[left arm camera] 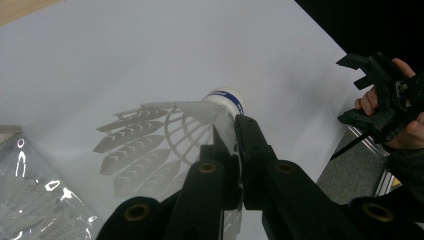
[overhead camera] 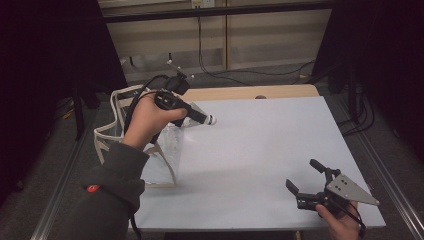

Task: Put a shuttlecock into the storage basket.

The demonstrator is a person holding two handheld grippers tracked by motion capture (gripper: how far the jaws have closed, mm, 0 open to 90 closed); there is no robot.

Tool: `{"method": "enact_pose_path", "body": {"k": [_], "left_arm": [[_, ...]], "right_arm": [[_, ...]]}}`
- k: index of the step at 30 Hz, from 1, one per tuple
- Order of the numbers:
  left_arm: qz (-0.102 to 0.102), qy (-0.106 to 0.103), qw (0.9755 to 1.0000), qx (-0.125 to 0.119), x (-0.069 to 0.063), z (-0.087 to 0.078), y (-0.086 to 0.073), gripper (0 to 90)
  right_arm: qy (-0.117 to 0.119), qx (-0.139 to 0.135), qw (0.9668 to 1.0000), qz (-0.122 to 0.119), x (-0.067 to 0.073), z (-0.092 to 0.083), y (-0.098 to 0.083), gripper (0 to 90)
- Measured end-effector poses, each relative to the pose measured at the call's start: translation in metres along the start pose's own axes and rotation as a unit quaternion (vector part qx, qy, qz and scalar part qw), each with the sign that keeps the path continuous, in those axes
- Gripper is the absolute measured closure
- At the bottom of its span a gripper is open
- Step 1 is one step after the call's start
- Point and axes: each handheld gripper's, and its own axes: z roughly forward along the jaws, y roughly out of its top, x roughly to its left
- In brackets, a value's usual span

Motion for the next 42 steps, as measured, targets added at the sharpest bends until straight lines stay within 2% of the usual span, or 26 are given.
{"method": "enact_pose_path", "body": {"k": [18, 20, 30, 42], "left_arm": [[-0.005, 0.004, 1.0000, -0.002, 0.001, -0.015, 0.001, 89.0], [-0.001, 0.003, 1.0000, 0.001, 0.002, -0.017, 0.001, 89.0], [-0.006, 0.002, 0.9999, -0.011, 0.004, -0.029, 0.001, 89.0], [-0.008, 0.010, 0.9998, -0.012, 0.009, -0.042, -0.001, 88.9]], "right_arm": [[0.001, 0.001, 1.0000, 0.000, 0.001, 0.000, 0.000, 1.9], [0.001, 0.002, 1.0000, -0.001, 0.001, 0.000, 0.000, 1.9], [0.001, 0.001, 1.0000, 0.000, 0.000, 0.000, 0.000, 1.9], [0.002, 0.000, 1.0000, -0.001, 0.001, 0.000, 0.000, 1.9]]}}
